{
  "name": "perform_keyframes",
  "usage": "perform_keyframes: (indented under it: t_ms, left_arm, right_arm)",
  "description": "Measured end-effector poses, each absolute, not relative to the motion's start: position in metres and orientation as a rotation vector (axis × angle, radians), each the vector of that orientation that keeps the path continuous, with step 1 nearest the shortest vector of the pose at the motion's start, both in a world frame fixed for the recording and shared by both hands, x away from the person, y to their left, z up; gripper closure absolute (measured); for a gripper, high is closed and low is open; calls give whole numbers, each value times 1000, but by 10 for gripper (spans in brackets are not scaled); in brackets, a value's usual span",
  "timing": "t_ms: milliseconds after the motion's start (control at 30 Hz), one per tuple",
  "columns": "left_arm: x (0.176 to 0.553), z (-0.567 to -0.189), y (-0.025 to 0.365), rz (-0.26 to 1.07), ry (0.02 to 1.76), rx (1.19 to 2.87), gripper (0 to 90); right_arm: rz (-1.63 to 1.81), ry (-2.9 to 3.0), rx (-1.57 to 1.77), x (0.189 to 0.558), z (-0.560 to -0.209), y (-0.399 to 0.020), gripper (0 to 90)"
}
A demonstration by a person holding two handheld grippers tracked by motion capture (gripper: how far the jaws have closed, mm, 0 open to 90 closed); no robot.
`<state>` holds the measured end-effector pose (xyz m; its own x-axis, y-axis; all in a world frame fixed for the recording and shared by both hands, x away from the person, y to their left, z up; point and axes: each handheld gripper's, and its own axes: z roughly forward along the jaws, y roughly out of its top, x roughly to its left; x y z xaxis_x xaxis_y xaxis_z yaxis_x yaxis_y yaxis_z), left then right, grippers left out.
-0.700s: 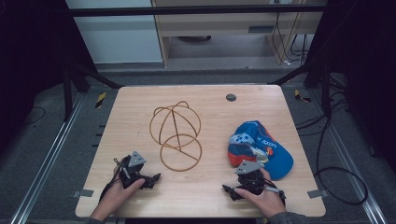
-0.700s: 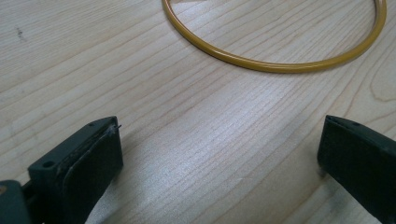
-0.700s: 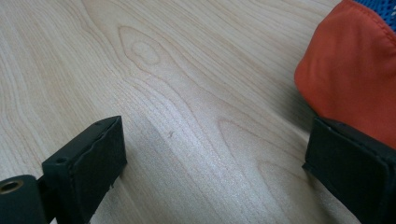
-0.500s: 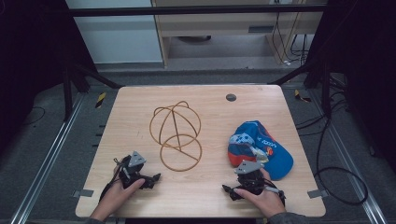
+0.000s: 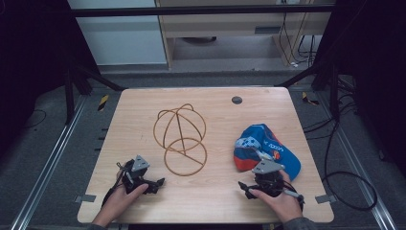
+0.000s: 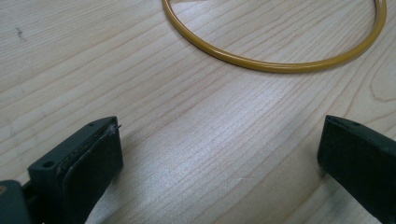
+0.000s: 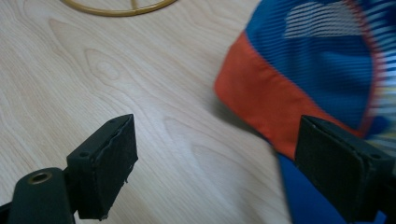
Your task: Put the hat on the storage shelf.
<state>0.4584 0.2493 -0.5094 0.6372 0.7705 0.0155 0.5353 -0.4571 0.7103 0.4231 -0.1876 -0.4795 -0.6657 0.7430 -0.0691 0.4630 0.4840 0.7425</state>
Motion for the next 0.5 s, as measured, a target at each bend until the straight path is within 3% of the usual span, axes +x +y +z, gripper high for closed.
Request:
perform_keyframes:
  t_ms: [500]
  left_arm:
    - [458,-509,249,442,1013,2172,0]
  right_arm:
    - [766,2385,1111,447,-433,-246,256]
